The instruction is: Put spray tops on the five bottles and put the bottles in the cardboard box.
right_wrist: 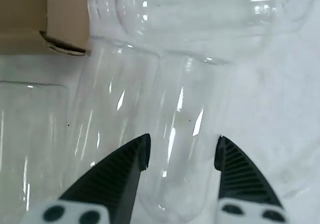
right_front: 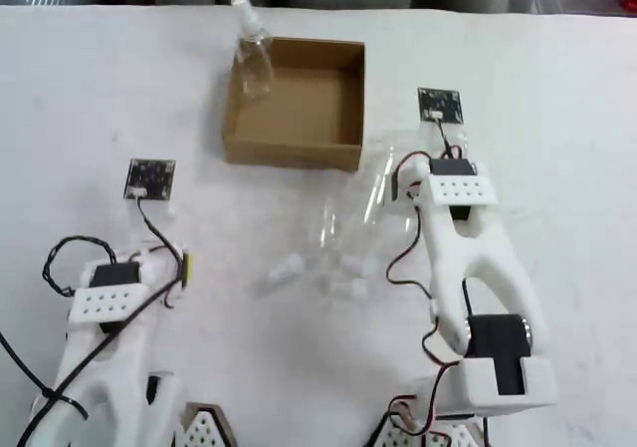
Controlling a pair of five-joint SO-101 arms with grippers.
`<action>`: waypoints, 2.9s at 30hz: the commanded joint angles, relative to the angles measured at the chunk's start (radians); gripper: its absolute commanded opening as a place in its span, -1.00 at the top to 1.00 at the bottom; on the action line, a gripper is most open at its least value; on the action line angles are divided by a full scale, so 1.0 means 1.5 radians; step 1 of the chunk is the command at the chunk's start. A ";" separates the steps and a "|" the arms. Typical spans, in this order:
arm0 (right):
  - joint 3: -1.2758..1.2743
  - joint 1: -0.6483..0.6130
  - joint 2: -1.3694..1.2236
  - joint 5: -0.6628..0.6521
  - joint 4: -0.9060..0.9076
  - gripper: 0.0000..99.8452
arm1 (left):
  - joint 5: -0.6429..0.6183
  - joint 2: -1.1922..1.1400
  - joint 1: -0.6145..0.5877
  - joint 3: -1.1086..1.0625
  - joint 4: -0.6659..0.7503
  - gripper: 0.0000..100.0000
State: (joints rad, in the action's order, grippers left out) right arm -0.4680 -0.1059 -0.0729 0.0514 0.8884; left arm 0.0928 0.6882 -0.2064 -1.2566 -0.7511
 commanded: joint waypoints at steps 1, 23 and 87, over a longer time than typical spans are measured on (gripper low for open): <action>0.007 -0.007 -0.042 0.004 -0.014 0.65 | 0.008 0.015 -0.004 0.005 0.010 0.78; 0.039 -0.002 -0.060 -0.001 0.066 0.61 | 0.009 0.015 -0.004 0.005 0.010 0.78; 0.250 -0.526 -0.050 -0.393 0.243 0.18 | -0.023 0.014 -0.426 -0.001 0.049 0.78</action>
State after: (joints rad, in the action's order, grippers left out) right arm -0.1089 -0.8869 -0.2217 -0.5148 1.2198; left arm 0.0729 0.6882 -0.8416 -1.2582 -0.6958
